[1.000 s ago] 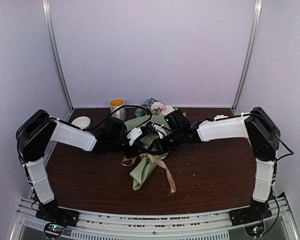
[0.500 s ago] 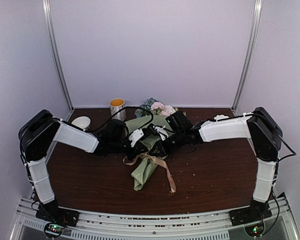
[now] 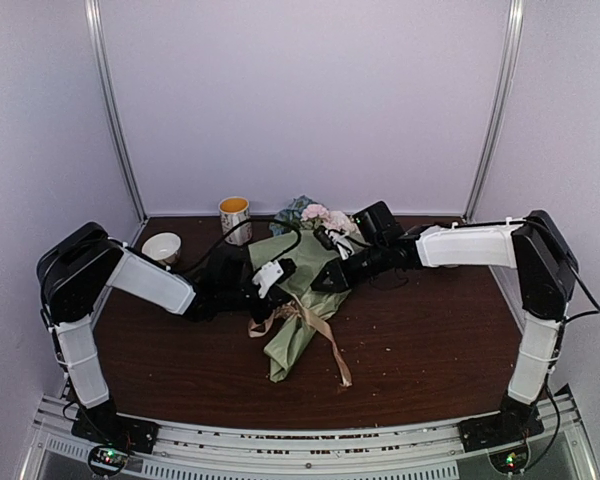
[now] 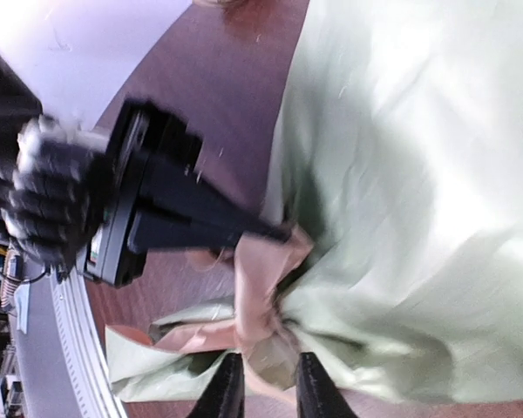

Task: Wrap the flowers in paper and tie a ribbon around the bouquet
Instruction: Cross the half-tied ribbon over the folded bouquet.

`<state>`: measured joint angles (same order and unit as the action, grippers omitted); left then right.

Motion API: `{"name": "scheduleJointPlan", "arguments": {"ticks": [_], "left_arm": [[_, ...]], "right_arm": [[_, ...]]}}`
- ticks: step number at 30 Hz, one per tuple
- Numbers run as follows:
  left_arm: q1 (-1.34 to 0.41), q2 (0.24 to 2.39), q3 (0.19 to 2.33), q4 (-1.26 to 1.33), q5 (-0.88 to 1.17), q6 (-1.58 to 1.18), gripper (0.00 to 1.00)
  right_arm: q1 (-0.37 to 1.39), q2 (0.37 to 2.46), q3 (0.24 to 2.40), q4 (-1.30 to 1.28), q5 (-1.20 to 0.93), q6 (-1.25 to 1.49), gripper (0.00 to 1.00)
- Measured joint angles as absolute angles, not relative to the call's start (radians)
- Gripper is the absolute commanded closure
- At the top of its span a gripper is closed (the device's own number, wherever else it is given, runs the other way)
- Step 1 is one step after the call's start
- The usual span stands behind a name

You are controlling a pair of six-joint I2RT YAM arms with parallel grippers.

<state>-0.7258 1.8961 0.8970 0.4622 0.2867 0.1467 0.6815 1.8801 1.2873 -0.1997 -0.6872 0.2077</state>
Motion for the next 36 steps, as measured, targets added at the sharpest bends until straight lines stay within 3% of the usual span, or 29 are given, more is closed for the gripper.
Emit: {"name": "scheduleJointPlan", "arguments": {"ticks": [13, 28, 36], "left_arm": [[-0.726, 1.896, 0.891, 0.479, 0.277, 0.147, 1.00], [-0.726, 1.896, 0.890, 0.484, 0.276, 0.136, 1.00], [-0.726, 1.896, 0.890, 0.496, 0.276, 0.127, 0.98]], "right_arm": [[0.696, 2.101, 1.539, -0.238, -0.701, 0.235, 0.87], [0.709, 2.117, 1.547, -0.307, -0.788, 0.205, 0.85], [0.709, 2.117, 1.545, -0.308, -0.767, 0.205, 0.78]]}}
